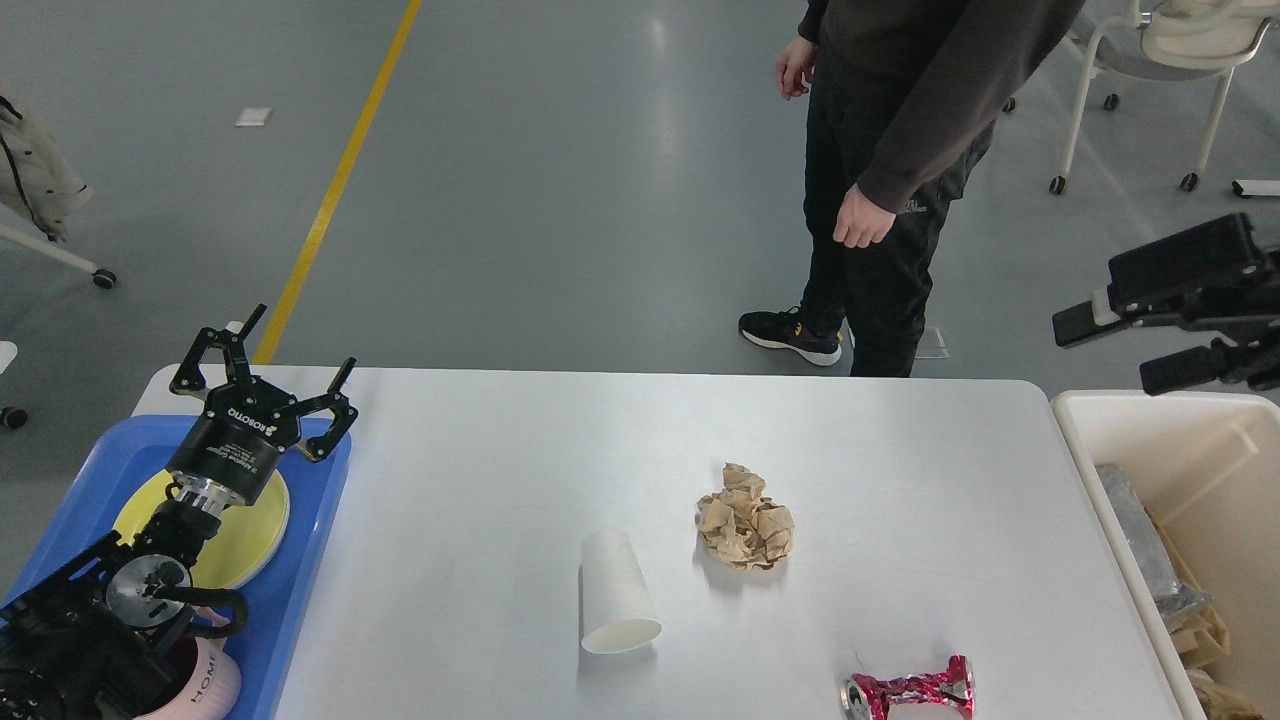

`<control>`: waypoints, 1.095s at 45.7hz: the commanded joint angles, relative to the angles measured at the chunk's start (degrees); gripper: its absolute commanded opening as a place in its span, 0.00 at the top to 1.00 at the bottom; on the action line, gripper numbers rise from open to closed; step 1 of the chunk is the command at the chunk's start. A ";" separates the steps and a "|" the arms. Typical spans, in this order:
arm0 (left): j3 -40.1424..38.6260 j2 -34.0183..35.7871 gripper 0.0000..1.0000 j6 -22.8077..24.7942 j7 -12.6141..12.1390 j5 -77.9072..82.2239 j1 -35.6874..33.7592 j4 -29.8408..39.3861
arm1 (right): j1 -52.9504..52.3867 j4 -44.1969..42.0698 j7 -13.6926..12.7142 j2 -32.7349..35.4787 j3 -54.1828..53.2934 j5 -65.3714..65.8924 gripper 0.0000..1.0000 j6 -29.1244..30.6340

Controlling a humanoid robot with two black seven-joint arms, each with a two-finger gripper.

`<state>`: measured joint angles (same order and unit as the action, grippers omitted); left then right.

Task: Tidy desktop
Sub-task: 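Lower the right gripper to the pink wrapper and grasp it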

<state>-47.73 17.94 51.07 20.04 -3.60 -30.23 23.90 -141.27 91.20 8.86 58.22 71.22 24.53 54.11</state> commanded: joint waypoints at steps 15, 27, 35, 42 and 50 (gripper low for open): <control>0.01 -0.01 0.00 0.00 0.00 0.00 -0.01 0.01 | 38.16 4.07 0.01 -16.21 3.93 -26.29 0.00 -31.60; 0.01 -0.01 0.00 0.00 0.00 0.00 -0.01 0.01 | 54.07 3.55 -2.97 -21.66 -7.84 -28.75 0.00 -41.62; 0.01 -0.01 0.00 0.00 0.00 0.00 -0.01 0.01 | 62.43 1.27 -4.82 -24.46 -13.47 -29.01 0.00 -48.83; 0.01 -0.01 0.00 0.00 0.00 0.00 -0.01 0.01 | 66.12 -3.92 -5.79 -28.69 -17.43 -34.63 0.00 -52.43; 0.01 -0.01 0.00 0.00 0.00 0.00 -0.01 0.01 | 67.44 -6.65 -7.37 -29.22 -18.92 -37.01 0.00 -54.46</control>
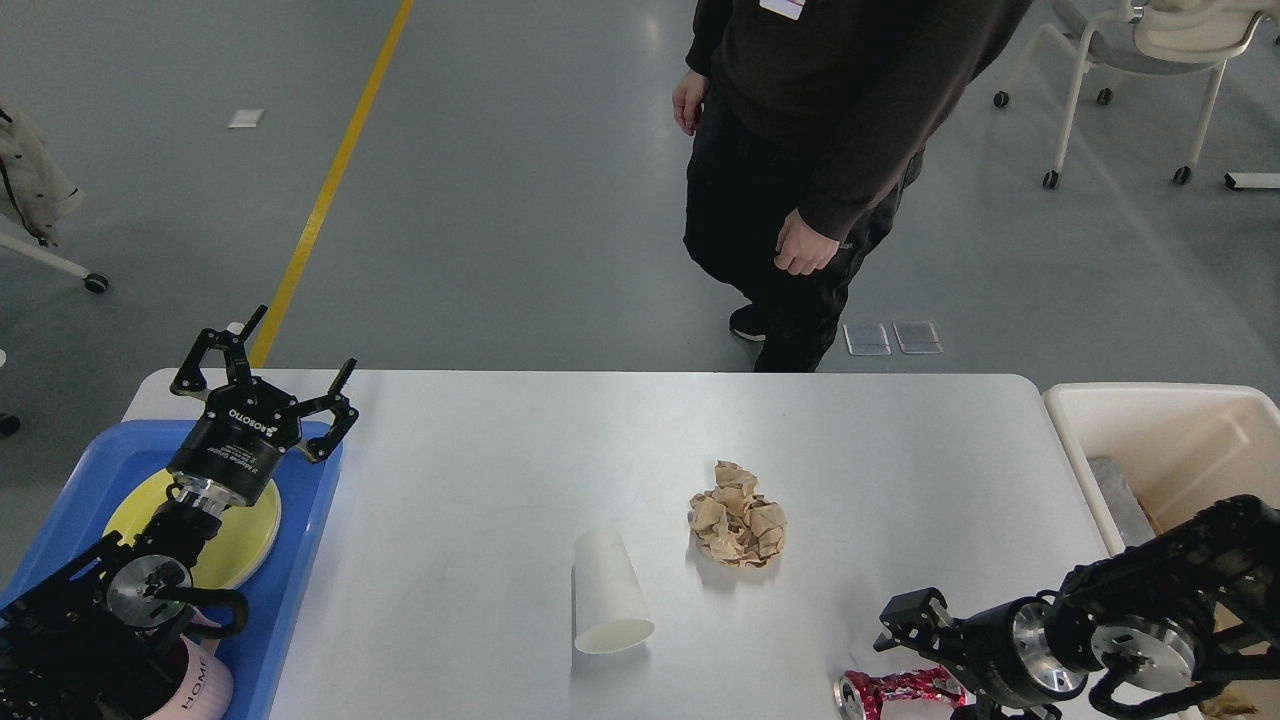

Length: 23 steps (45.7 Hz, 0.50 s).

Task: Tidy desktop
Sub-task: 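Lower the right gripper to the pink wrapper and grasp it, then lift the pink wrapper and drop it into the bin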

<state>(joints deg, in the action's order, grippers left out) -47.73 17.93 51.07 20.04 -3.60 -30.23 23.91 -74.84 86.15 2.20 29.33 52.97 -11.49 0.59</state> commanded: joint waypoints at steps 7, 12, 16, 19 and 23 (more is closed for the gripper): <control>0.00 0.00 0.00 0.00 0.00 0.08 0.00 0.00 | 2.06 -3.10 -0.62 -0.58 -1.02 -1.00 0.00 -1.03; 0.00 0.00 0.00 0.00 0.00 0.00 0.00 0.00 | 2.24 -3.19 -0.62 -0.94 -1.02 -0.91 0.00 -1.20; 0.00 0.00 0.00 0.00 0.00 0.00 0.00 0.00 | 2.50 -3.54 -0.62 -1.11 -1.02 -1.00 0.01 -1.82; 0.00 0.00 0.00 0.00 0.00 0.00 0.00 0.00 | 3.64 -3.63 -0.62 -1.64 -1.11 -0.91 0.03 -3.05; 0.00 0.00 0.00 0.00 0.00 0.00 0.00 0.00 | 4.61 -3.71 -0.53 -2.34 -1.81 -0.91 0.09 -3.93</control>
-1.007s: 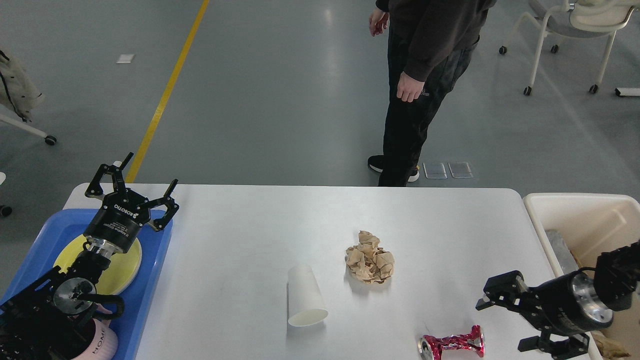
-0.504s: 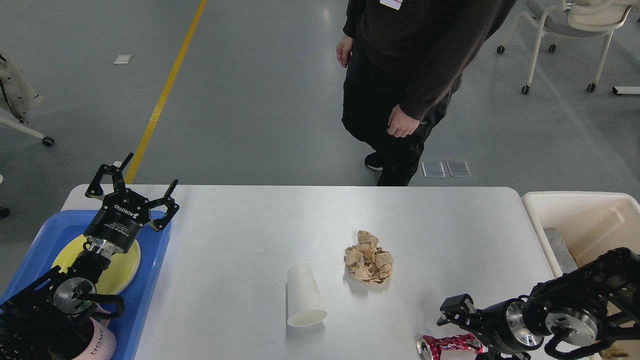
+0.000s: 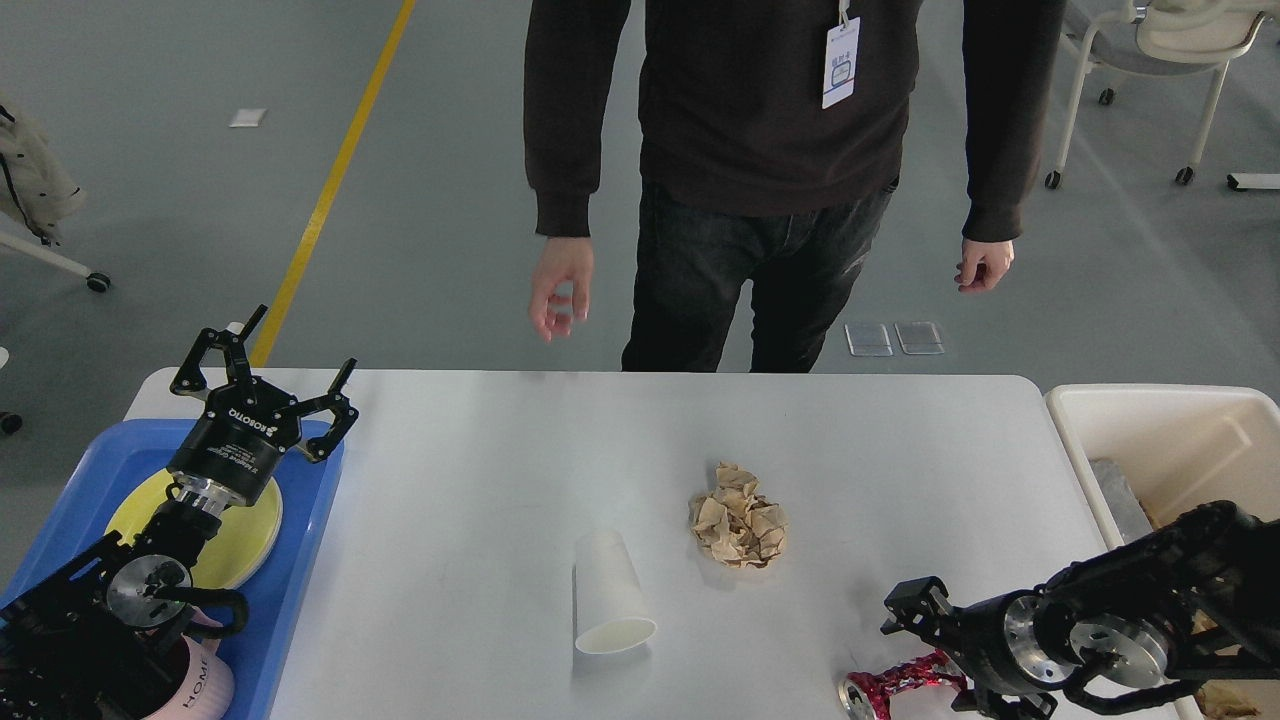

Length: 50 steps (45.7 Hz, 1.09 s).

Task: Tidy desktop
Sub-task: 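Lift the pink wrapper and drop it into the bin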

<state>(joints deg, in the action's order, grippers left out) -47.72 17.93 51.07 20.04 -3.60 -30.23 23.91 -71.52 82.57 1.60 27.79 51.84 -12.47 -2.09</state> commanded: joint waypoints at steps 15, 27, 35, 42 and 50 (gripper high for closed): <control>0.00 0.00 0.00 0.00 0.00 0.00 0.00 0.00 | 2.53 -2.59 0.34 -2.30 -1.48 0.95 0.79 -2.57; 0.00 0.00 0.00 0.00 0.00 0.00 0.00 0.00 | 2.62 -3.03 0.51 -2.56 -1.48 1.31 1.00 -2.66; 0.00 0.00 0.00 0.00 0.00 0.00 0.00 0.00 | 2.18 -3.03 0.51 -2.48 -1.48 2.45 1.00 -2.57; 0.00 0.00 0.00 0.00 0.00 0.00 0.00 0.00 | -0.98 -1.80 0.51 0.94 0.19 3.06 1.00 -1.43; 0.00 0.00 0.00 0.00 0.00 0.00 0.00 0.00 | -21.52 2.15 0.60 9.29 13.44 8.59 1.00 8.13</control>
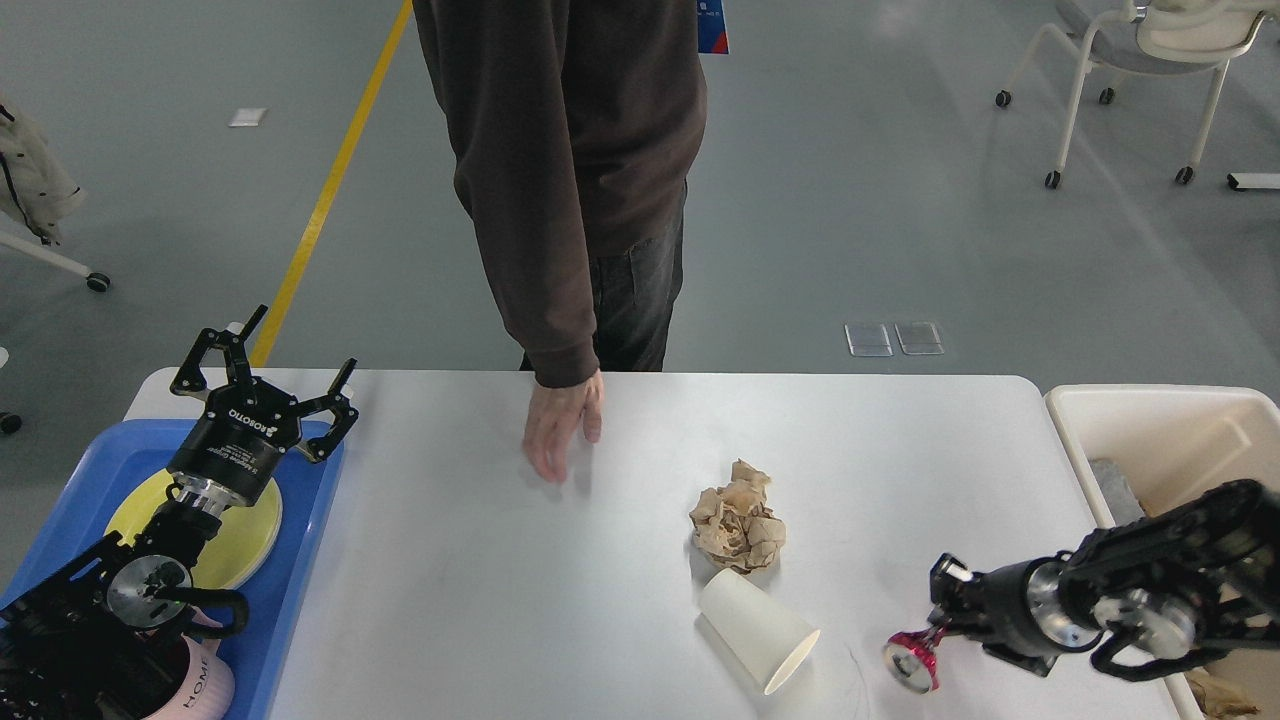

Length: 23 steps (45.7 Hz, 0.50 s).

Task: Tidy desktop
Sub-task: 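Lift the pink wrapper and drop it into the bin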

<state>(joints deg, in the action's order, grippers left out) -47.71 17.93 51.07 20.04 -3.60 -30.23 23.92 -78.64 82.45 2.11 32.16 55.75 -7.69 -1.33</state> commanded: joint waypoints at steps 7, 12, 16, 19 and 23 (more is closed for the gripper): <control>-0.01 0.00 0.00 0.00 0.00 0.00 0.00 -0.01 | -44.63 0.78 0.87 9.93 25.97 10.22 1.00 29.60; -0.10 0.09 0.00 0.00 0.00 0.08 0.09 -0.01 | -59.51 -2.73 3.77 12.22 30.03 16.99 1.00 42.10; -0.10 0.09 0.00 0.09 0.00 0.00 0.09 0.08 | -61.28 -4.05 3.86 13.36 30.47 20.16 1.00 44.22; -0.10 0.09 0.00 0.00 0.00 0.08 0.09 -0.01 | -60.41 -6.33 3.78 13.89 31.35 22.97 1.00 43.44; -0.10 0.09 0.00 0.00 0.00 0.00 0.00 -0.01 | -53.84 -12.13 3.78 15.21 31.00 26.75 1.00 39.32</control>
<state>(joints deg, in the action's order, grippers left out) -47.82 18.03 51.07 20.04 -3.60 -30.16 23.91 -138.64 76.48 5.87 45.90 86.78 14.54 41.88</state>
